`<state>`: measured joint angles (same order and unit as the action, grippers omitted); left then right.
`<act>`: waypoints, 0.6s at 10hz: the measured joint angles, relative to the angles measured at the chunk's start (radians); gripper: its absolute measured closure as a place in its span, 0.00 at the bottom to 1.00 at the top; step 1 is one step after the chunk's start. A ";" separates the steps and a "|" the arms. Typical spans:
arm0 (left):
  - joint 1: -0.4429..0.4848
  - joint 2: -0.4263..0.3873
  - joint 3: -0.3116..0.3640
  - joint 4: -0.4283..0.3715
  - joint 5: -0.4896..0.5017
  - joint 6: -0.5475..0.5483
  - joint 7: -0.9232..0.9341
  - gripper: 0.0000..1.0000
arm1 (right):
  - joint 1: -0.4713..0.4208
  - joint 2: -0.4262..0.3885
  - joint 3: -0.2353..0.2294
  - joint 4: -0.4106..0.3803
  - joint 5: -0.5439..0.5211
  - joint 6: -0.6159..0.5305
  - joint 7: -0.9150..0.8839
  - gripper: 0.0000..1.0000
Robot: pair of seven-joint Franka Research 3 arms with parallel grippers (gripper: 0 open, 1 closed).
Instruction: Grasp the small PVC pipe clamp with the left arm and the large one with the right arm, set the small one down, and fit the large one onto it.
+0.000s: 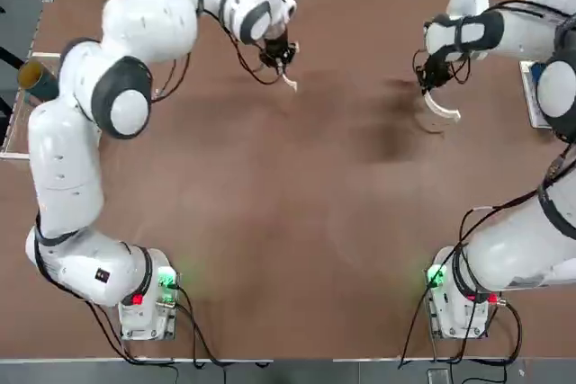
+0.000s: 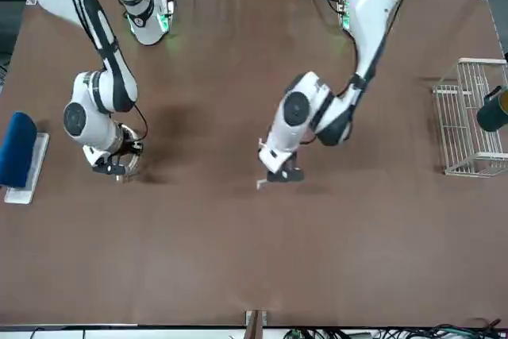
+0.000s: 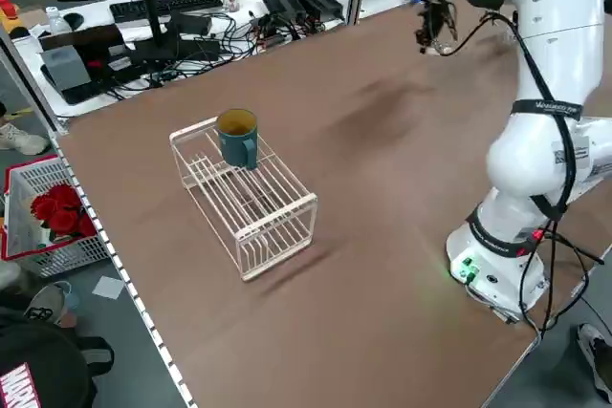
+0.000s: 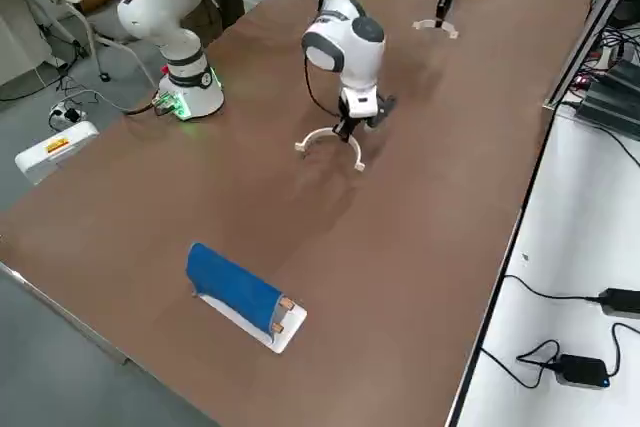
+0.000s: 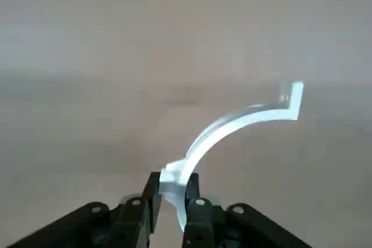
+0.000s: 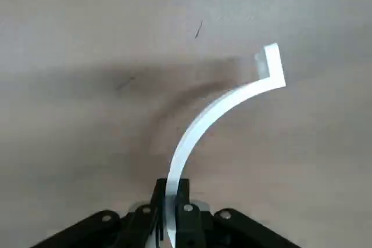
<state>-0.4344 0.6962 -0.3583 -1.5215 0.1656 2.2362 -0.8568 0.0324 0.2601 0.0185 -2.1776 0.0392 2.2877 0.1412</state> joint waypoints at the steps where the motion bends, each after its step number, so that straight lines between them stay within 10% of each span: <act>1: -0.048 0.025 0.004 0.017 0.000 0.000 -0.040 0.78 | 0.001 -0.040 0.001 0.055 0.000 -0.104 0.023 0.91; 6: -0.195 0.200 0.081 0.166 0.000 0.012 -0.141 0.78 | 0.027 -0.110 0.064 0.311 0.001 -0.388 0.189 0.91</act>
<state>-0.6296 0.8961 -0.2777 -1.3554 0.1655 2.2485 -0.9981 0.0595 0.1503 0.0828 -1.8666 0.0403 1.8997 0.3302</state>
